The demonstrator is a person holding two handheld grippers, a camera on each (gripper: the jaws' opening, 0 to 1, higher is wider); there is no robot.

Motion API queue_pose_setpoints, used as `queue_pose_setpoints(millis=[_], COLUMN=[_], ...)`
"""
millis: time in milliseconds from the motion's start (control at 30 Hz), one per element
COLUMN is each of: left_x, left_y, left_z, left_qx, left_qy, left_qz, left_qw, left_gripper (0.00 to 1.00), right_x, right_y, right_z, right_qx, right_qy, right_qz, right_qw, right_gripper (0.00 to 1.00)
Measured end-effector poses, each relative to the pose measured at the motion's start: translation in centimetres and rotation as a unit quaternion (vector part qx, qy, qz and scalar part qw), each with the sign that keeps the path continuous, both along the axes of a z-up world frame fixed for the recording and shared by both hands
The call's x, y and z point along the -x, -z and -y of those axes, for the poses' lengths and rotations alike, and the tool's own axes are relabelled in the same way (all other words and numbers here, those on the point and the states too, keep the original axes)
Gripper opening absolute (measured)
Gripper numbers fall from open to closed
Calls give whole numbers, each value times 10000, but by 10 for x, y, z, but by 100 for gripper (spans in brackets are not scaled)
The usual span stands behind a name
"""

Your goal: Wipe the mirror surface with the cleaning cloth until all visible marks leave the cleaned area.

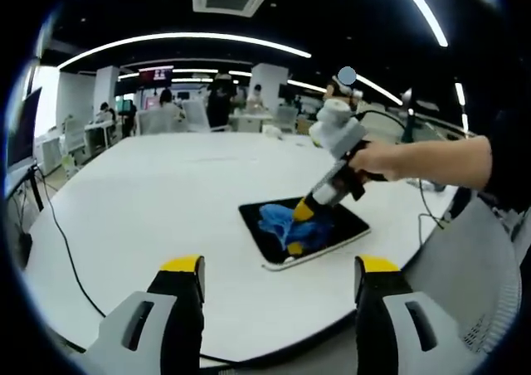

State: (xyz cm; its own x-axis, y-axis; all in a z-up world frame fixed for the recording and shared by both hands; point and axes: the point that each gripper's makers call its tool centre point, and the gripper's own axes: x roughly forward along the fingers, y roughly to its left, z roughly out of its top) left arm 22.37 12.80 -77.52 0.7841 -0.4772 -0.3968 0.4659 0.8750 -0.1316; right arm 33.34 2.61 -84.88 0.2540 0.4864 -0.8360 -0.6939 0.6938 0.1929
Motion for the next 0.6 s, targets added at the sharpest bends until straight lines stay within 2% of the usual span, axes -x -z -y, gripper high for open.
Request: queue_pose_setpoints(millis=[233,400,600], left_x=[2,2,2], left_y=[6,6,4], left_z=[5,6,8], left_qx=[-251,-299,-194], left_qy=[281,369,397], left_qz=[-144,-174,-138], left_qw=[9992,9987,9989], left_gripper=[76,79,83], right_x=[9,13,12], right_y=[1,1,3], right_z=[0,2,3], right_qx=[18,7,23], right_qy=[-51,-54,-81], right_qz=[-25,-49,-54], right_qw=[10000,10000,10000], right_gripper=[3,3,3])
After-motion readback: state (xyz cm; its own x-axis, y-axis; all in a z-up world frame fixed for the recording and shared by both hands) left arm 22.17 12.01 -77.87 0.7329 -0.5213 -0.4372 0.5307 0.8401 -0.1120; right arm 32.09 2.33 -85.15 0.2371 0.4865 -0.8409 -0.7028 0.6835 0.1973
